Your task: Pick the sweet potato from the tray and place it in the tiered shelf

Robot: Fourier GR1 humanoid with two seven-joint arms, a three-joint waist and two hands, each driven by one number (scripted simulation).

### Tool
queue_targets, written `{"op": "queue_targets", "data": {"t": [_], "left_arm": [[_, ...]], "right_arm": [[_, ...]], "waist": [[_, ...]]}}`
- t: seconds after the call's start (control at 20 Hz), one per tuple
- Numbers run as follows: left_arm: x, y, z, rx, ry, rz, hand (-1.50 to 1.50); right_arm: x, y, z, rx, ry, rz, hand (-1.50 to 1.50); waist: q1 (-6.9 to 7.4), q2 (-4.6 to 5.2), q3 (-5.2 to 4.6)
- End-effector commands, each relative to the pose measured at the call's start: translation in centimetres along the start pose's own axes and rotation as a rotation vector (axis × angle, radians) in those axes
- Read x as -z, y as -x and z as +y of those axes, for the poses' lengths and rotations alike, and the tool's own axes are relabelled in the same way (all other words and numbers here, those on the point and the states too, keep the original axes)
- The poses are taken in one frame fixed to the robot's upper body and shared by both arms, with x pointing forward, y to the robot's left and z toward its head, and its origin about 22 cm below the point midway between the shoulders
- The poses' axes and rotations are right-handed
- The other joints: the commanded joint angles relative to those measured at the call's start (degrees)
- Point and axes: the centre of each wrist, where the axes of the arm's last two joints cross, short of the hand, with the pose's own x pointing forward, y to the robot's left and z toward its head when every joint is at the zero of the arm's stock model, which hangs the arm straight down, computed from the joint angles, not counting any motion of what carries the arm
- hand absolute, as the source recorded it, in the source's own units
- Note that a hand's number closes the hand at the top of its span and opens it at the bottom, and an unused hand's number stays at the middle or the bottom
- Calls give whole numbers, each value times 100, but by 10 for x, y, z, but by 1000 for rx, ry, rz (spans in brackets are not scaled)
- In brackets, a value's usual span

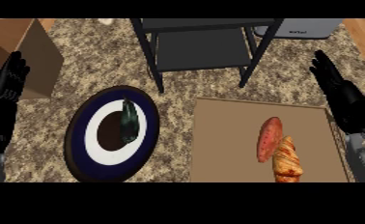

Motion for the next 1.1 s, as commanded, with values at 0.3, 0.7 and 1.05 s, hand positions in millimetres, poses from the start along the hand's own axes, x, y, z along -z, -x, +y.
{"op": "queue_targets", "data": {"t": [0.3,0.7,1.05], "left_arm": [[-60,71,-34,-260,40,560,0],[-27,82,-70,-343,161,656,0],[-40,95,-67,-340,168,666,0]], "right_arm": [[-104,103,-83,-211,527,411,150],[-195,150,-24,229,633,245,-150],[-220,71,-40,227,350,220,-150]], "waist": [[-940,299,-147],[-514,57,-74],[-446,53,-90]]}}
